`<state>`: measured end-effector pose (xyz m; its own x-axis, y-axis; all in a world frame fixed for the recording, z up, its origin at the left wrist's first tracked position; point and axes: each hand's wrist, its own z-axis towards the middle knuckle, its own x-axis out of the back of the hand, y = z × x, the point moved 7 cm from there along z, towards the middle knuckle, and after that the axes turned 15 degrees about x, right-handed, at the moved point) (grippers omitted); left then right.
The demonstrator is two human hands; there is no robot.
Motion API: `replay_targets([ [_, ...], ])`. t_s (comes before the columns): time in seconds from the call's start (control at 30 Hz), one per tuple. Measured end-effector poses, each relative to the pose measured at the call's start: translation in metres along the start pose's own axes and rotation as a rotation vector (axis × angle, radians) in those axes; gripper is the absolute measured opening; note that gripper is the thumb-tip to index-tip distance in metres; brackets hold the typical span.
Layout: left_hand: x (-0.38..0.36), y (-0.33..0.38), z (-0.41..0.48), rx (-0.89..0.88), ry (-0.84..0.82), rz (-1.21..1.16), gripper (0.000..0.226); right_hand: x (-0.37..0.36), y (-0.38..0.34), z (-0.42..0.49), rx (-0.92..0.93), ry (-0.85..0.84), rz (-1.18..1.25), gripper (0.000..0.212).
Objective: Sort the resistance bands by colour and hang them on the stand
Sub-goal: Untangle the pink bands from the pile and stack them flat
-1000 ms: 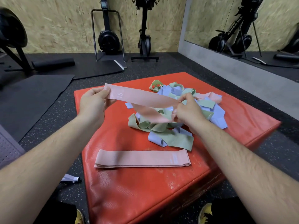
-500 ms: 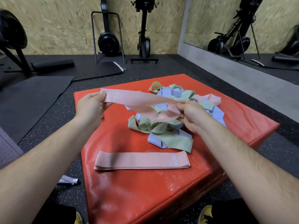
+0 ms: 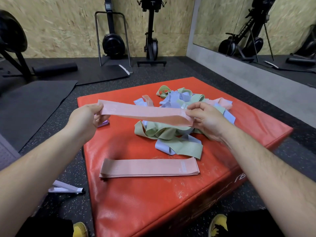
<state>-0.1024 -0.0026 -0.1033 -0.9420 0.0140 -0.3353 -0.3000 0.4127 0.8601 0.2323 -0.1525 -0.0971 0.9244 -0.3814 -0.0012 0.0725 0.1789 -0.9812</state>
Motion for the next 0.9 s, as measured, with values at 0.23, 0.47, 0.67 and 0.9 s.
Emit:
replay_targets([
  [0.23, 0.010, -0.010, -0.014, -0.057, -0.007, 0.286, 0.016, 0.003, -0.012, -0.014, 0.213, 0.015, -0.305, 0.027],
  [0.47, 0.025, -0.026, -0.027, -0.030, -0.044, 0.567, 0.022, 0.008, -0.003, -0.036, 0.007, -0.038, -0.351, 0.034],
  [0.67, 0.044, -0.048, -0.033, 0.079, -0.011, 0.771, 0.017, 0.009, 0.013, -0.058, -0.086, -0.172, -0.477, 0.016],
  [0.9, 0.057, -0.077, -0.040, 0.166, -0.019, 0.922, 0.024, 0.008, 0.036, -0.073, -0.139, -0.346, -0.790, 0.011],
])
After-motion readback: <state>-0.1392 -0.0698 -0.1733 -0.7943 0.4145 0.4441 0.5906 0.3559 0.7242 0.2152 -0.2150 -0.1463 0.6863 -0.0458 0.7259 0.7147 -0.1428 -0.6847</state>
